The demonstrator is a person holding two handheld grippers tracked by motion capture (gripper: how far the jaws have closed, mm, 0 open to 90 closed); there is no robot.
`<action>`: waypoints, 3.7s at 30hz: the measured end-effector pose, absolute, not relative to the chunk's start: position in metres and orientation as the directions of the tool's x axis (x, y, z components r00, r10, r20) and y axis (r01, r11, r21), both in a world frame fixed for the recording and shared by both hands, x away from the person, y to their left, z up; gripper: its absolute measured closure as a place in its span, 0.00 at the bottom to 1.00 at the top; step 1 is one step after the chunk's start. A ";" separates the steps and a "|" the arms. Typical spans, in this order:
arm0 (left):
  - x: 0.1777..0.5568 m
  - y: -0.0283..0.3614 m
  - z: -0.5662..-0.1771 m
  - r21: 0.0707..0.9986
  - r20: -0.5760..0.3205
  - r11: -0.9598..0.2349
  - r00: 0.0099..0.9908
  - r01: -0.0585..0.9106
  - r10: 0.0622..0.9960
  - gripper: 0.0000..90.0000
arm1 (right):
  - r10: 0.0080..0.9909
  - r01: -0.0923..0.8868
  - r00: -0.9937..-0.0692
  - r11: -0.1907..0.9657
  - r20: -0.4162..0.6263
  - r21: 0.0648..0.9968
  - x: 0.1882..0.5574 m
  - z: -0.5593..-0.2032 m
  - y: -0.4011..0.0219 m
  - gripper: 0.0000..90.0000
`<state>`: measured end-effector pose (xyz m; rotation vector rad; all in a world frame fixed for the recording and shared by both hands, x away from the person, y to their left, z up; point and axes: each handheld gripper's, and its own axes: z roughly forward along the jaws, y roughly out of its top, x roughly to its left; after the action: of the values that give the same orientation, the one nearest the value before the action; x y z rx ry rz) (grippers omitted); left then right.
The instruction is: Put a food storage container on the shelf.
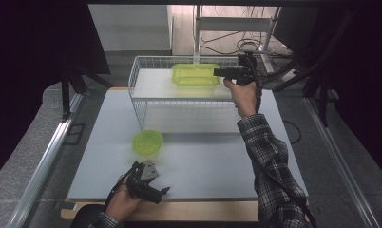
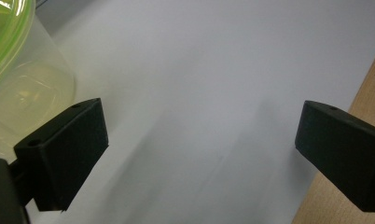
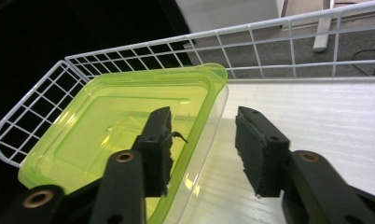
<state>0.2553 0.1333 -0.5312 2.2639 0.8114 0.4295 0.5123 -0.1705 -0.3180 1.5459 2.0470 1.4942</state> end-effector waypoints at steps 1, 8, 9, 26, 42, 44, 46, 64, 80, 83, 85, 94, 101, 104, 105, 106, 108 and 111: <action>0.256 0.134 -0.531 0.700 0.072 -0.569 0.750 0.431 0.657 0.02 | 0.794 0.626 -0.454 -0.040 0.405 0.779 0.511 -0.317 -0.173 0.55; 0.257 0.136 -0.530 0.719 0.034 -0.539 0.752 0.440 0.658 0.02 | 0.769 0.617 -0.501 -0.004 0.396 0.787 0.503 -0.314 -0.179 0.44; 0.257 0.137 -0.529 0.722 0.030 -0.535 0.752 0.440 0.659 0.02 | 0.769 0.617 -0.501 -0.004 0.396 0.787 0.503 -0.314 -0.179 0.44; 0.257 0.136 -0.530 0.719 0.039 -0.543 0.756 0.433 0.653 0.01 | 0.762 0.544 -0.585 0.114 0.278 0.831 0.475 -0.312 -0.183 0.21; 0.257 0.137 -0.530 0.724 0.014 -0.523 0.750 0.449 0.662 0.01 | 0.729 0.492 -0.651 0.194 0.211 0.849 0.449 -0.317 -0.182 0.18; 0.257 0.136 -0.530 0.724 0.016 -0.525 0.750 0.448 0.661 0.01 | 0.728 0.495 -0.653 0.201 0.209 0.846 0.446 -0.319 -0.184 0.18; 0.257 0.136 -0.530 0.722 0.019 -0.528 0.750 0.447 0.661 0.01 | 0.727 0.494 -0.656 0.207 0.206 0.845 0.444 -0.321 -0.185 0.18; 0.257 0.136 -0.531 0.721 0.016 -0.525 0.747 0.451 0.664 0.00 | 0.721 0.436 -0.685 0.286 0.108 0.853 0.415 -0.337 -0.185 0.09; 0.257 0.135 -0.532 0.712 0.029 -0.541 0.751 0.448 0.660 0.00 | 0.696 0.438 -0.713 0.356 0.078 0.825 0.393 -0.370 -0.191 0.07; 0.257 0.135 -0.532 0.712 0.030 -0.540 0.750 0.448 0.661 0.00 | 0.693 0.438 -0.716 0.360 0.078 0.824 0.389 -0.375 -0.193 0.07; 0.257 0.135 -0.532 0.712 0.031 -0.540 0.749 0.449 0.662 0.00 | 0.691 0.437 -0.719 0.364 0.076 0.823 0.387 -0.379 -0.195 0.07; 0.257 0.134 -0.533 0.705 0.039 -0.550 0.750 0.448 0.661 0.00 | 0.684 0.437 -0.726 0.382 0.068 0.814 0.374 -0.396 -0.200 0.07; 0.256 0.133 -0.534 0.699 0.042 -0.560 0.757 0.444 0.652 0.00 | 0.688 0.446 -0.723 0.400 0.059 0.801 0.366 -0.415 -0.203 0.05; 0.257 0.133 -0.534 0.698 0.041 -0.561 0.758 0.444 0.651 0.00 | 0.689 0.447 -0.723 0.414 0.048 0.793 0.362 -0.428 -0.207 0.04; 0.257 0.132 -0.534 0.695 0.042 -0.565 0.760 0.444 0.648 0.00 | 0.690 0.447 -0.722 0.416 0.045 0.792 0.361 -0.431 -0.209 0.03; 0.257 0.132 -0.534 0.695 0.042 -0.565 0.760 0.444 0.648 0.00 | 0.690 0.447 -0.722 0.416 0.045 0.792 0.361 -0.431 -0.209 0.03; 0.257 0.132 -0.534 0.692 0.042 -0.570 0.764 0.442 0.644 0.00 | 0.691 0.452 -0.722 0.415 0.050 0.790 0.359 -0.436 -0.211 0.02; 0.256 0.130 -0.536 0.689 0.038 -0.573 0.768 0.443 0.640 0.00 | 0.691 0.457 -0.721 0.414 0.055 0.787 0.355 -0.445 -0.214 0.00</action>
<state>0.2561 0.1301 -0.5355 2.2747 0.8041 0.3722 0.3554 -0.2135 -0.4454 0.9997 2.3945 1.2012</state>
